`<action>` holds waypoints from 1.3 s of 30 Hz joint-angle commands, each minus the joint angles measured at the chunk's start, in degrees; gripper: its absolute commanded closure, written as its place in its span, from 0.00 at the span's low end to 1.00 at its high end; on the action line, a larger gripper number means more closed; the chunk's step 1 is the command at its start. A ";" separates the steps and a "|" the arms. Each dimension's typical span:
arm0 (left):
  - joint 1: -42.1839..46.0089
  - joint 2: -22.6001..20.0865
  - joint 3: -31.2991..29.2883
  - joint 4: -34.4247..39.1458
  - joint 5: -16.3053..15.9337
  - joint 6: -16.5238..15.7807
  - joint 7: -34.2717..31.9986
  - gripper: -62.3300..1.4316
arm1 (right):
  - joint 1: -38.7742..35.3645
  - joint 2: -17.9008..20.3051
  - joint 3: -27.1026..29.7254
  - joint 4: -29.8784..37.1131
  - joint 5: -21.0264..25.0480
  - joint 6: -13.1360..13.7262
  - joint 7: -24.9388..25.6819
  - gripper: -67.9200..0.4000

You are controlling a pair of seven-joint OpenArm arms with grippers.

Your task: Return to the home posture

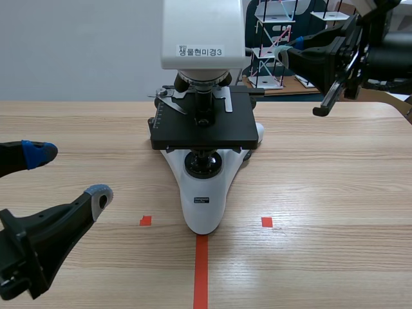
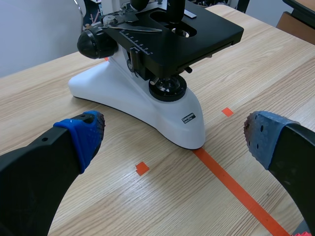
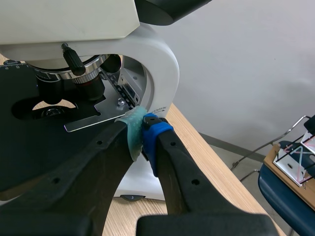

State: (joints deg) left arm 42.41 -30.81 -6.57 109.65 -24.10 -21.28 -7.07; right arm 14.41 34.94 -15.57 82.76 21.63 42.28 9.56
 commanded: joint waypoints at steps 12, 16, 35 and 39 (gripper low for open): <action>0.55 0.15 -0.42 0.68 -0.52 -0.09 -0.81 0.04 | -14.99 0.61 6.49 10.49 0.68 -13.09 4.50 0.59; 0.55 0.15 -0.42 0.68 -0.52 -0.09 -0.81 0.04 | -24.68 0.59 11.19 16.85 0.46 -17.59 7.61 0.40; 0.55 0.15 -0.42 0.68 -0.52 -0.09 -0.79 0.04 | -58.73 -5.11 24.04 30.86 4.39 -15.39 8.83 0.12; 0.57 0.15 -0.42 0.68 -0.50 -0.09 -0.79 0.04 | -61.46 -2.99 24.02 33.81 4.39 -15.45 8.79 0.13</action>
State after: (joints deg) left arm 42.41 -30.81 -6.57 109.65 -24.10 -21.28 -7.07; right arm -47.70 30.37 8.78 115.55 25.34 27.09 17.52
